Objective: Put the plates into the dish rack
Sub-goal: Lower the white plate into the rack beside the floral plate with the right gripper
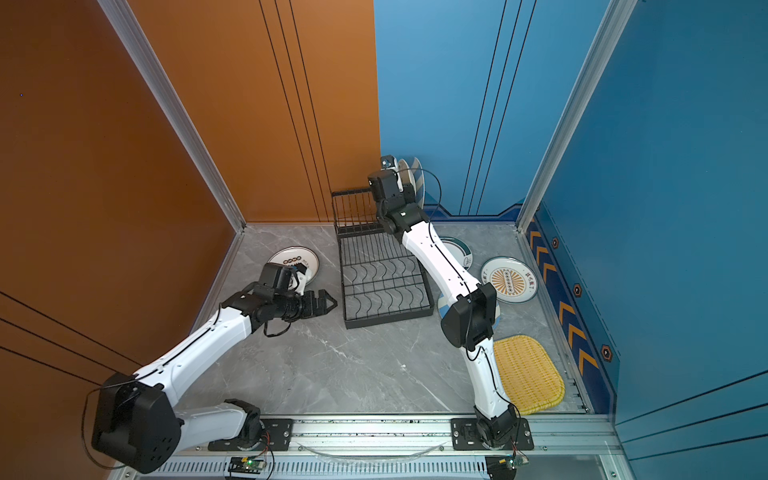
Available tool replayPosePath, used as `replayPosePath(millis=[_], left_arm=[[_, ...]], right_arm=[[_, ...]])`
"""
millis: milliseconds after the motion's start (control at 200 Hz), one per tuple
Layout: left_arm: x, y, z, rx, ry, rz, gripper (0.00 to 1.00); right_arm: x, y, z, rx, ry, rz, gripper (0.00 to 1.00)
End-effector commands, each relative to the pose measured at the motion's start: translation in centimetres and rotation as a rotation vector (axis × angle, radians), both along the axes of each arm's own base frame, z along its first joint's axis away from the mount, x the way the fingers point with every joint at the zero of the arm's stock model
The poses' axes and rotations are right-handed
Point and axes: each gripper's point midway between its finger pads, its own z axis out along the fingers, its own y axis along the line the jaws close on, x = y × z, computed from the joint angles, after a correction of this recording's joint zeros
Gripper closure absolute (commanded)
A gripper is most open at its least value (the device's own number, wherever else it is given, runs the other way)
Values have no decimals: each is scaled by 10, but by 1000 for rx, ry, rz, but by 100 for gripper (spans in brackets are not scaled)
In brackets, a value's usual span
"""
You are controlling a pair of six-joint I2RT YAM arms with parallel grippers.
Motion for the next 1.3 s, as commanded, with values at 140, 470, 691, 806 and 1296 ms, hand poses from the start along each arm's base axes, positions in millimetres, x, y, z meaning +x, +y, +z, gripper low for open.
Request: replayPosePath(millis=[140, 470, 691, 806, 1296], left_arm=[[-7, 8, 0, 14, -5, 17, 2], [-11, 11, 1, 13, -12, 31, 2], [-12, 14, 1, 20, -20, 45, 2], [-13, 16, 0, 25, -18, 53, 2], [8, 78, -9, 41, 5, 267, 0]], right_arm=[[-12, -10, 22, 32, -35, -15, 82], [-25, -5, 31, 34, -37, 10, 73], [-48, -9, 58, 57, -66, 29, 64], [-58, -10, 60, 70, -60, 41, 59], [-116, -17, 60, 169, -3, 102, 37]])
